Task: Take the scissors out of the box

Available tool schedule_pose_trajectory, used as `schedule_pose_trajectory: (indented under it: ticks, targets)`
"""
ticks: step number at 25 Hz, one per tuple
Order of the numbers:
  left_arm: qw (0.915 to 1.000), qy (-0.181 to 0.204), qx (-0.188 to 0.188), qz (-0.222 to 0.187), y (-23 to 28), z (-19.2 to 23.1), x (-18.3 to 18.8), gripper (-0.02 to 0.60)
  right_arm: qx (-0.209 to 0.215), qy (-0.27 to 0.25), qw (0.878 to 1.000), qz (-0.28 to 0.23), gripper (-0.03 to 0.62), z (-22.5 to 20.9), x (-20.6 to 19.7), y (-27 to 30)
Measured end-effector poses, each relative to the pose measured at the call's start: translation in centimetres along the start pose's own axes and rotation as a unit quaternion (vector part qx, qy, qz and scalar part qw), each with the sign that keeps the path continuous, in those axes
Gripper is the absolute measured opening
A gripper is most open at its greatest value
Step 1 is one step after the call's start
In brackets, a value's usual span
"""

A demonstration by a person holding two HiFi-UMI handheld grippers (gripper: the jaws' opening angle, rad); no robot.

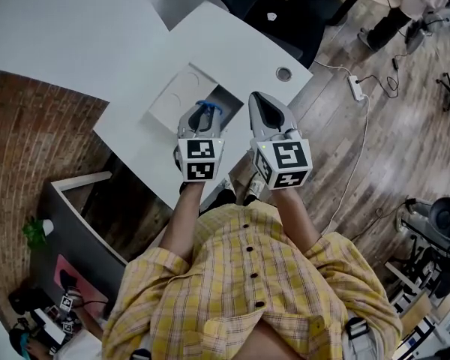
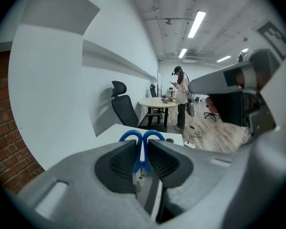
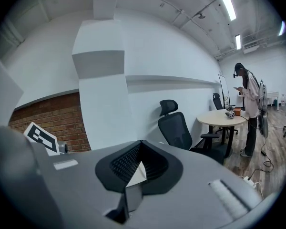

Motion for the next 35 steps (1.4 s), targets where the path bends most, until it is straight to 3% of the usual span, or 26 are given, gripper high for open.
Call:
schedule_pose_trajectory:
  ticks: [6, 23, 28, 35]
  targets:
    - [0.9985, -0.04, 0.004, -0.038, -2.8, 0.4, 2.0, 0.08, 0.009, -0.003, 1.0, -0.007, 0.005, 0.9, 1.3, -0.5]
    - [0.9875, -0.025, 0.058, -0.144, -8.1, 1.3, 8.5, 0.08, 0.046, -0.04, 0.997, -0.053, 0.005, 3.6, 5.5, -1.7]
    - [0.9814, 0.002, 0.089, -0.17, -9.7, 1.3, 10.0, 0.08, 0.051, -0.046, 0.995, -0.065, 0.005, 4.1, 6.3, -2.1]
    - [0.9746, -0.008, 0.105, -0.198, -11.7, 1.6, 10.8, 0.08, 0.063, -0.048, 0.994, -0.077, 0.005, 5.3, 6.8, -2.7]
Point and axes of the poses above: the fingertips, and each gripper's own axes: y forward along the fingers, z to its left, x out of its top, the point moved 7 cm from there along -y, backward along the fingers, and after that the axes turned 10 degrees about y, right-handed, at the moved point
